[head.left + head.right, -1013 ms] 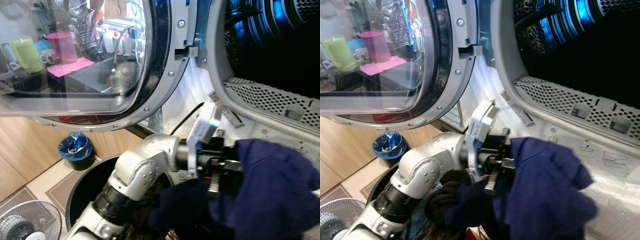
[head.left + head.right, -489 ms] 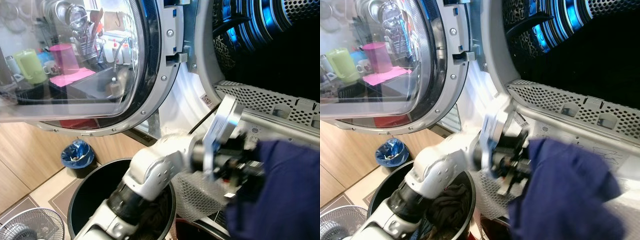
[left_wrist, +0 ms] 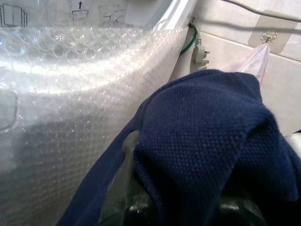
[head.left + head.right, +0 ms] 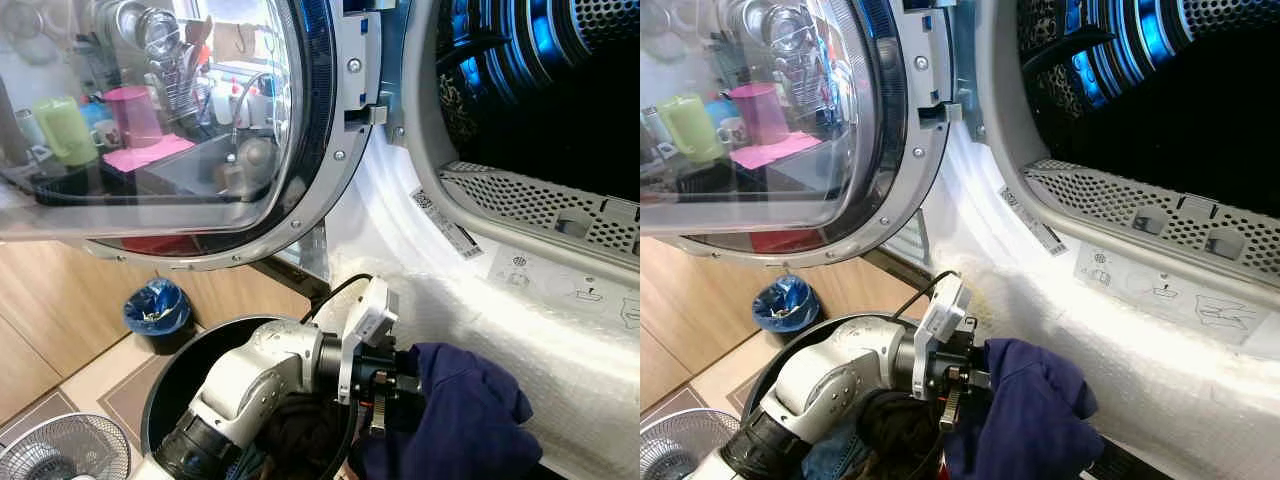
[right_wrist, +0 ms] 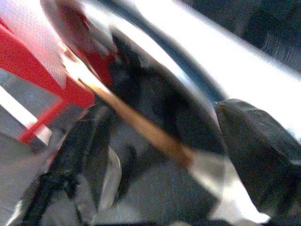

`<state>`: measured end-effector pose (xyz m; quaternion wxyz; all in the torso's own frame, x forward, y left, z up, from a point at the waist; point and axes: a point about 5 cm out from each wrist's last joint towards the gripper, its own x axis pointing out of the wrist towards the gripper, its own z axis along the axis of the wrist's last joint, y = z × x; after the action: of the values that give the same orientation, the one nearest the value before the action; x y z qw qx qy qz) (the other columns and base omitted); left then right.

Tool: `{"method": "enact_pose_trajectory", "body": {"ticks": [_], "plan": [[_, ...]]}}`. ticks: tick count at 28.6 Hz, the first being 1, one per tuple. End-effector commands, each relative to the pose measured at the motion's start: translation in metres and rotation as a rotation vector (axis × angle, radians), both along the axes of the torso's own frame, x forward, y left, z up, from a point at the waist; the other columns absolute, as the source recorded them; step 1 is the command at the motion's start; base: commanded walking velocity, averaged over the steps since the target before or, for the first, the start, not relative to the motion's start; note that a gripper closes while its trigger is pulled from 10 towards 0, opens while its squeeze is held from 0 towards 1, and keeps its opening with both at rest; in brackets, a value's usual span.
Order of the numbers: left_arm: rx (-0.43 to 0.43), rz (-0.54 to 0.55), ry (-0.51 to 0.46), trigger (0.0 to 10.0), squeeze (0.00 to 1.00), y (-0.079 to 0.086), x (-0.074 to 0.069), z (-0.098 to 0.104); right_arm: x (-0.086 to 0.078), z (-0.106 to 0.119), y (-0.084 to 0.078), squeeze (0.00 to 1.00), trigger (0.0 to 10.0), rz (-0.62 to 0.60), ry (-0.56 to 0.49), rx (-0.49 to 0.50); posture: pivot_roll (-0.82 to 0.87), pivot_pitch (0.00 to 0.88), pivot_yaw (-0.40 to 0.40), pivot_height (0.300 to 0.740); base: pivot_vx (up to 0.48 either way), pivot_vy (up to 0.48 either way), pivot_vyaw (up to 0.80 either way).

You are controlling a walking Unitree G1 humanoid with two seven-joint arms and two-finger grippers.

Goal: Clothes washing

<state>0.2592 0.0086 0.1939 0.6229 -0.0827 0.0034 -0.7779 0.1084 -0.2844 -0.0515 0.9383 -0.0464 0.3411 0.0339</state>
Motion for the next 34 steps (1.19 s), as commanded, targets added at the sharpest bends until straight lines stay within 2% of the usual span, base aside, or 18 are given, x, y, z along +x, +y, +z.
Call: {"method": "enact_pose_trajectory", "body": {"ticks": [1,2,3,4,6,8,10,13,15,16,21,25,27,29,34], "plan": [[-0.006,-0.017,-0.058,0.0,0.00,0.001,-0.004,0.005,0.002,0.024,-0.003,1.00,10.0,0.107,-0.092,0.083,0.05,0.000,0.045,0.740,0.000,0.000,0.00],[-0.006,-0.017,-0.058,0.0,0.00,0.001,-0.004,0.005,0.002,0.024,-0.003,1.00,10.0,0.107,-0.092,0.083,0.05,0.000,0.045,0.740,0.000,0.000,0.00],[0.012,-0.019,-0.062,0.0,0.00,0.002,-0.004,0.002,-0.003,0.043,-0.006,1.00,10.0,0.179,-0.135,0.128,0.04,0.000,0.046,0.740,0.000,0.000,0.00],[0.012,-0.019,-0.062,0.0,0.00,0.002,-0.004,0.002,-0.003,0.043,-0.006,1.00,10.0,0.179,-0.135,0.128,0.04,0.000,0.046,0.740,0.000,0.000,0.00],[0.045,-0.023,-0.071,0.0,0.00,0.003,-0.004,-0.005,-0.009,0.066,-0.011,1.00,10.0,0.228,-0.187,0.175,0.04,0.000,0.046,0.740,0.000,0.000,0.00],[0.104,-0.022,-0.098,0.0,0.00,0.005,-0.004,-0.017,-0.019,0.092,-0.017,1.00,10.0,0.268,-0.229,0.190,0.03,0.000,0.043,0.740,0.000,0.000,0.00],[0.144,-0.013,-0.111,0.0,0.00,0.007,-0.004,-0.026,-0.026,0.102,-0.019,1.00,10.0,0.291,-0.223,0.182,0.03,0.000,0.044,0.740,0.000,0.000,0.00],[0.207,-0.003,-0.155,0.0,0.00,0.009,-0.003,-0.038,-0.037,0.108,-0.018,1.00,10.0,0.343,-0.157,0.184,0.02,0.000,0.046,0.740,0.000,0.000,0.00],[0.211,0.007,-0.150,0.0,0.00,0.008,-0.002,-0.041,-0.039,0.110,-0.014,1.00,10.0,0.371,-0.135,0.197,0.02,0.001,0.047,0.740,0.000,0.000,0.00],[0.226,0.023,-0.157,0.0,0.00,0.007,-0.001,-0.046,-0.041,0.114,-0.006,1.00,10.0,0.407,-0.116,0.228,0.02,0.006,0.049,0.740,0.000,0.000,0.00],[0.303,0.052,-0.260,0.0,0.00,0.001,0.002,-0.061,-0.036,0.122,0.010,1.00,10.0,0.461,-0.122,0.274,0.01,0.012,0.052,0.740,0.000,0.000,0.00],[0.336,0.077,-0.323,0.0,0.00,-0.009,0.003,-0.070,-0.025,0.117,0.022,1.00,10.0,0.468,-0.123,0.298,0.01,0.025,0.053,0.740,0.000,0.000,0.00],[0.345,0.077,-0.337,0.0,0.00,-0.011,0.003,-0.071,-0.024,0.116,0.025,1.00,10.0,0.468,-0.121,0.312,0.01,0.032,0.053,0.740,0.000,0.000,0.00],[0.344,0.072,-0.374,0.0,0.00,-0.016,0.001,-0.073,-0.023,0.110,0.038,1.00,10.0,0.487,-0.093,0.347,0.01,0.035,0.052,0.740,0.000,0.000,0.00],[0.308,0.091,-0.382,0.0,0.00,-0.024,0.001,-0.071,-0.018,0.102,0.051,1.00,10.0,0.487,-0.077,0.390,0.01,0.042,0.053,0.740,0.000,0.000,0.00]]}}
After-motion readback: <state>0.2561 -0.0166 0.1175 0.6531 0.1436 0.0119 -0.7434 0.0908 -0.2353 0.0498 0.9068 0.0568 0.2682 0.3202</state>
